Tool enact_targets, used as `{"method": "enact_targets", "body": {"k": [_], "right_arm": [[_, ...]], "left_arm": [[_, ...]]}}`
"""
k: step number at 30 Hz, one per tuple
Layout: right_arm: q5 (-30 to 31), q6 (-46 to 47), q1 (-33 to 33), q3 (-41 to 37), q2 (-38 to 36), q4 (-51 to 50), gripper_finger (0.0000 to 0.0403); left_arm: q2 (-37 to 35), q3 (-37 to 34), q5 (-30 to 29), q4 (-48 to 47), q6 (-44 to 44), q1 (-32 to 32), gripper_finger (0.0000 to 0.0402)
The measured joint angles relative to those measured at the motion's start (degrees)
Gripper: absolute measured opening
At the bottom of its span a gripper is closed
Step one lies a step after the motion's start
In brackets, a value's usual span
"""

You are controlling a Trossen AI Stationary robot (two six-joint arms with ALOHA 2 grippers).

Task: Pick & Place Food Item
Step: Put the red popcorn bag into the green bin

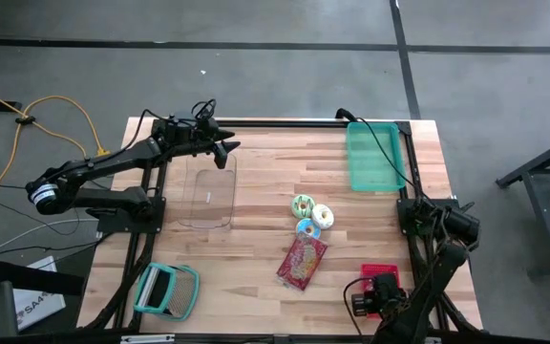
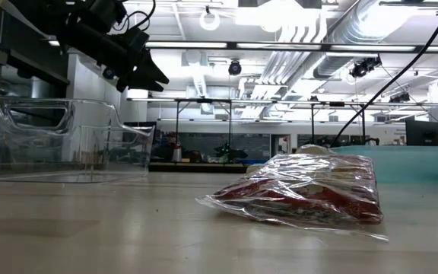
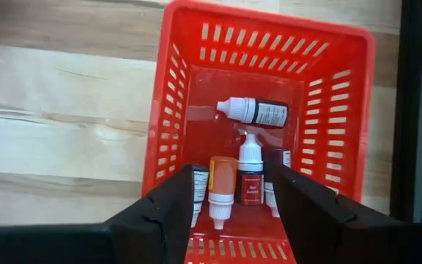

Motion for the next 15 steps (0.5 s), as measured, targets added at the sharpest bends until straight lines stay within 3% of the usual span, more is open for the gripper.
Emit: {"method": "enact_targets", "body": {"k": [15], "right_arm": [[3.95, 0.02, -0.02, 0.02, -2.35, -0.96, 0.0174]], "left_arm": [[-0.01, 0.0, -0.02, 0.01, 0.13, 0.0, 0.0195]]}}
